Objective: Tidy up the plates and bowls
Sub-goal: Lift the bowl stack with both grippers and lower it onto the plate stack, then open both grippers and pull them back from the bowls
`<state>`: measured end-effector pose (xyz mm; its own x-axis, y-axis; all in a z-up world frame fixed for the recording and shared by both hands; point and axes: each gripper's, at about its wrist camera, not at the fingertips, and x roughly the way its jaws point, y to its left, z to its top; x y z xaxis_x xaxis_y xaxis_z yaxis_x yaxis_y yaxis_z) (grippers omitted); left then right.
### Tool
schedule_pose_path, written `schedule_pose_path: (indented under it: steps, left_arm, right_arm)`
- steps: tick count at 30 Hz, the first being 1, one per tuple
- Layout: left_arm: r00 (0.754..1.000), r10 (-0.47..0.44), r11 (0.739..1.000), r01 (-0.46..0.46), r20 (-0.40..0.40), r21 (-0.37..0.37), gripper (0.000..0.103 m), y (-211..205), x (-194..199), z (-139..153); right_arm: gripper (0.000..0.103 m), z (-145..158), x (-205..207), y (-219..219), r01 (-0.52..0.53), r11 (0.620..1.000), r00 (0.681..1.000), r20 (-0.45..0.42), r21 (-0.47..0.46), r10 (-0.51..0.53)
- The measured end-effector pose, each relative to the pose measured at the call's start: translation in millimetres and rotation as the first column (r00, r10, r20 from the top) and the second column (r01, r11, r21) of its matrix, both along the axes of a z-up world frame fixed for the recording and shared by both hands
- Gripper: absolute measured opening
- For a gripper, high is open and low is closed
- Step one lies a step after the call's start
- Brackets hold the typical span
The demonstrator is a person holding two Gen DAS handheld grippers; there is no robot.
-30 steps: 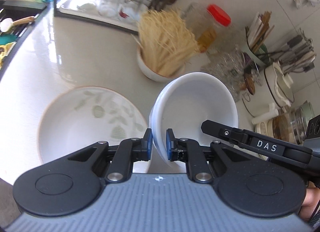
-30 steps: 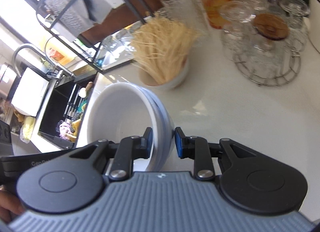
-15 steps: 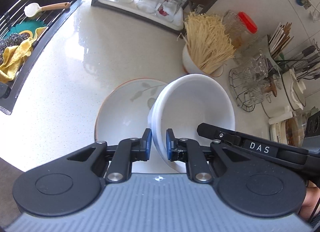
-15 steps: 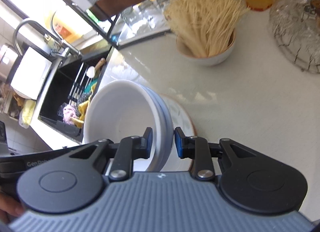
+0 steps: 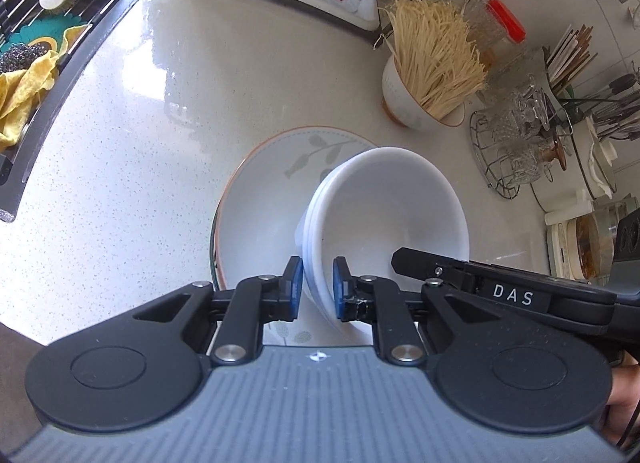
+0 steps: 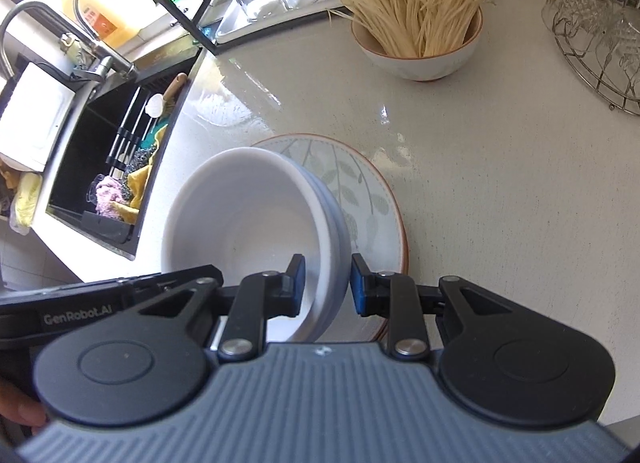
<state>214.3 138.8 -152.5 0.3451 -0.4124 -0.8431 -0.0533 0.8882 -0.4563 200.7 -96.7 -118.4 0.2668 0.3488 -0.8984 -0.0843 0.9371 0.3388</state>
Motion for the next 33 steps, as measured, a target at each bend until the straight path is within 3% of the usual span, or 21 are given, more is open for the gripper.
schedule_pose_path:
  steps: [11, 20, 21, 24, 29, 33]
  left_arm:
    - [0.998, -0.033, 0.999, 0.032, -0.058, -0.023, 0.017, 5.1, 9.4, -16.5]
    - [0.997, -0.047, 0.999, 0.046, -0.053, -0.020, 0.019, 5.8, 14.5, -17.1]
    - [0.997, -0.050, 0.999, 0.050, -0.053, -0.015, 0.022, 5.3, 14.8, -16.3]
    - [0.998, -0.054, 0.999, 0.054, -0.045, -0.004, 0.049, 3.3, 16.3, -13.6]
    - [0.997, -0.076, 0.997, 0.076, -0.005, 0.013, 0.051, 0.8, 18.7, -1.1]
    - [0.994, -0.095, 0.995, 0.095, 0.057, 0.016, 0.052, 1.3, 17.7, 21.8]
  right_arm:
    - [0.026, -10.5, 5.0, 6.4, 0.032, 0.999, 0.998, -0.051, -0.028, -0.033]
    - [0.028, -12.4, 11.5, 12.7, 0.019, 0.999, 0.998, -0.065, -0.048, -0.022]
    - [0.028, -12.2, 12.5, 12.6, 0.021, 0.999, 0.997, -0.067, -0.046, -0.024]
    - [0.028, -8.9, 14.6, 13.2, 0.019, 0.999, 0.998, -0.051, -0.049, -0.021]
    - [0.030, -2.1, 16.4, 12.8, 0.025, 0.997, 0.999, -0.024, -0.070, -0.026]
    - [0.037, 9.9, 11.6, 8.0, 0.063, 0.996, 0.998, 0.033, -0.060, -0.061]
